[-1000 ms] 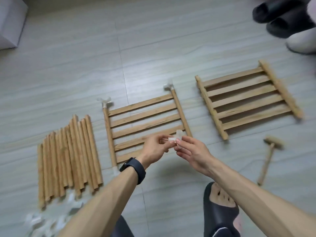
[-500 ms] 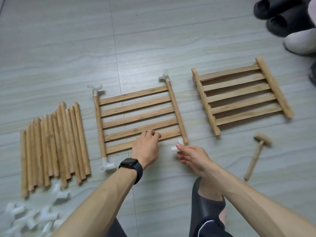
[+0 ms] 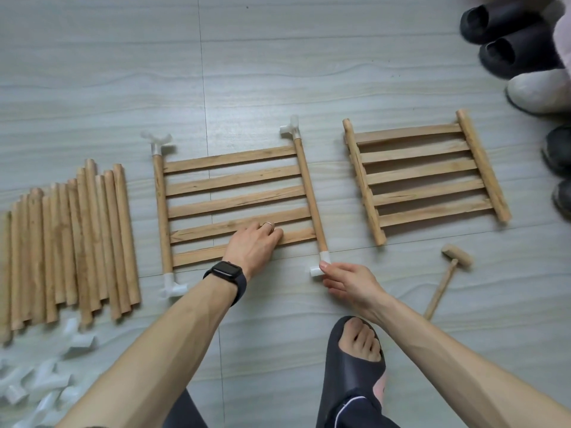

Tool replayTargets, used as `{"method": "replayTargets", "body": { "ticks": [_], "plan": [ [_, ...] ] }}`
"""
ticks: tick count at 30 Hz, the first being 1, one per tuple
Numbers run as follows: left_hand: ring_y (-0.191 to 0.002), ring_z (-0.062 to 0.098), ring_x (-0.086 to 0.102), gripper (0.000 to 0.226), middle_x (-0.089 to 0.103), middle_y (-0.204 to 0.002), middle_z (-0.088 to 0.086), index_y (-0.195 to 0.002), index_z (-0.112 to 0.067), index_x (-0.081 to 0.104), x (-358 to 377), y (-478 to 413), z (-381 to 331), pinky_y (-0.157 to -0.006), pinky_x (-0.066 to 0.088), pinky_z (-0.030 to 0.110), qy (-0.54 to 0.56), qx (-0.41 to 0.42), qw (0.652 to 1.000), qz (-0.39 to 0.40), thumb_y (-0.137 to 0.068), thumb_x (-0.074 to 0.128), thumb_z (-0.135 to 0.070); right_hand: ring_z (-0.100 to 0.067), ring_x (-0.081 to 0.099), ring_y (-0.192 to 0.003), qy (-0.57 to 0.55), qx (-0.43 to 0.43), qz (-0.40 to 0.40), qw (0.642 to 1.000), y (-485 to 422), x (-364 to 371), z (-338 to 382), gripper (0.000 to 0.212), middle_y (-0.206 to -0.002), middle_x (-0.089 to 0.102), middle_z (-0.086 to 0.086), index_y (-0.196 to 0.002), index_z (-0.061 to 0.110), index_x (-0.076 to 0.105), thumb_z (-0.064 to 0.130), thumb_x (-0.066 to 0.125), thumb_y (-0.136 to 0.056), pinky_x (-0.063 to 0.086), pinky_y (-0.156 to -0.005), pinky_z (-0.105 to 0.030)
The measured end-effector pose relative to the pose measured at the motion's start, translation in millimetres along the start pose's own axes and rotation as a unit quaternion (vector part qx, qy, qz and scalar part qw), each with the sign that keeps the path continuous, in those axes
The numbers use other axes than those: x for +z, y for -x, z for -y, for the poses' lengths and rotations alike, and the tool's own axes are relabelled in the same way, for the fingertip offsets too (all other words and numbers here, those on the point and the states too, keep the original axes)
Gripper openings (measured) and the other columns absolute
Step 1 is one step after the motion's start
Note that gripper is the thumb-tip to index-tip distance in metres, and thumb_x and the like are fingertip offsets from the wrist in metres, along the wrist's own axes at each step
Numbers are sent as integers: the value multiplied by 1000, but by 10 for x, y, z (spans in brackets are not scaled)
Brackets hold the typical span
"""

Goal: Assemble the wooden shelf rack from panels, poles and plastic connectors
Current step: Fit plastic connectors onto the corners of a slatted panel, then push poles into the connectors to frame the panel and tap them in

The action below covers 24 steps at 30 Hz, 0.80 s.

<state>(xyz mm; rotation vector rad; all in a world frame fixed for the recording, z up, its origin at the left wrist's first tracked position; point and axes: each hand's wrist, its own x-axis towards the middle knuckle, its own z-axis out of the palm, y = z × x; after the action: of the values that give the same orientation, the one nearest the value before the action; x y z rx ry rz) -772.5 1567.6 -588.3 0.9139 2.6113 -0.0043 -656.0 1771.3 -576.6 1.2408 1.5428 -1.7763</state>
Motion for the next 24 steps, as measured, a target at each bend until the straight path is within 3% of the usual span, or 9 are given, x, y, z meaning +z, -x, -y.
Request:
{"method": "replayTargets", "body": {
  "ticks": [5, 9, 11, 13, 14, 17, 19, 21, 24],
  "plan": [
    [-112, 28, 50, 30, 51, -129, 2, -132, -21, 48, -16, 33, 9, -76, 48, 39, 21, -4, 1000, 5, -105, 38, -14, -18, 73, -84, 32, -25, -8, 999, -1, 11, 30, 39, -92, 77, -7, -107, 8, 73, 36, 84, -82, 59, -81, -31],
    [-114, 26, 51, 33, 52, -130, 1, -134, -25, 48, -31, 17, 35, -71, 40, 34, 19, -12, 1000, 5, -104, 40, -14, -15, 75, -76, 195, -87, -43, 976, 9, -18, 55, 42, -82, 79, 0, -114, 27, 64, 54, 76, -84, 62, -83, -38],
    [-110, 25, 54, 33, 55, -127, 1, -133, -26, 49, -67, 55, 75, -68, 35, 32, 7, 5, 1000, -4, -103, 45, -15, -21, 74, -92, 330, -102, -62, 936, 18, -19, 82, 51, -94, 79, -1, -130, 38, 50, 65, 61, -88, 56, -92, -42],
    [-105, 24, 56, 31, 56, -126, 1, -133, -26, 51, -146, 121, 199, -65, 36, 31, 8, 16, 1000, -14, -103, 47, -18, -32, 67, -107, 459, -126, -121, 871, 20, 12, 95, 68, -112, 74, -7, -148, 28, 40, 67, 48, -93, 53, -93, -43],
    [-104, 24, 57, 32, 56, -127, 1, -134, -25, 51, -193, 162, 291, -65, 37, 31, 10, 16, 1000, -18, -103, 48, -19, -35, 66, -103, 499, -151, -146, 841, 31, 49, 111, 69, -109, 73, -7, -150, 25, 35, 65, 44, -94, 53, -88, -44],
    [-105, 25, 58, 37, 56, -130, 1, -135, -25, 53, -369, 344, 697, -66, 38, 33, 20, -28, 999, -27, -99, 47, -16, -31, 64, -81, 562, -229, -170, 777, 88, 256, 198, 59, -88, 68, -2, -141, 22, 32, 59, 40, -97, 50, -68, -39],
    [-112, 24, 56, 39, 54, -133, -1, -136, -26, 54, -439, 483, 978, -72, 46, 36, 38, -80, 996, -33, -99, 46, -16, -30, 59, -74, 638, -224, -183, 713, 92, 373, 266, 52, -81, 63, -3, -133, 19, 39, 58, 35, -97, 40, -61, -35],
    [-114, 22, 55, 39, 53, -135, -1, -138, -27, 52, -478, 729, 1334, -81, 53, 38, 55, -149, 987, -28, -100, 47, -17, -28, 63, -78, 702, -227, -171, 653, 79, 580, 341, 46, -84, 66, -1, -130, 18, 41, 52, 34, -99, 36, -59, -33],
    [-113, 20, 56, 38, 53, -135, -2, -138, -29, 52, -425, 1119, 1796, -82, 54, 35, 67, -257, 964, -12, -101, 46, -23, -27, 69, -88, 736, -269, -141, 605, 54, 863, 373, 40, -95, 71, 2, -125, 17, 44, 47, 35, -100, 39, -61, -32]
  ]
}}
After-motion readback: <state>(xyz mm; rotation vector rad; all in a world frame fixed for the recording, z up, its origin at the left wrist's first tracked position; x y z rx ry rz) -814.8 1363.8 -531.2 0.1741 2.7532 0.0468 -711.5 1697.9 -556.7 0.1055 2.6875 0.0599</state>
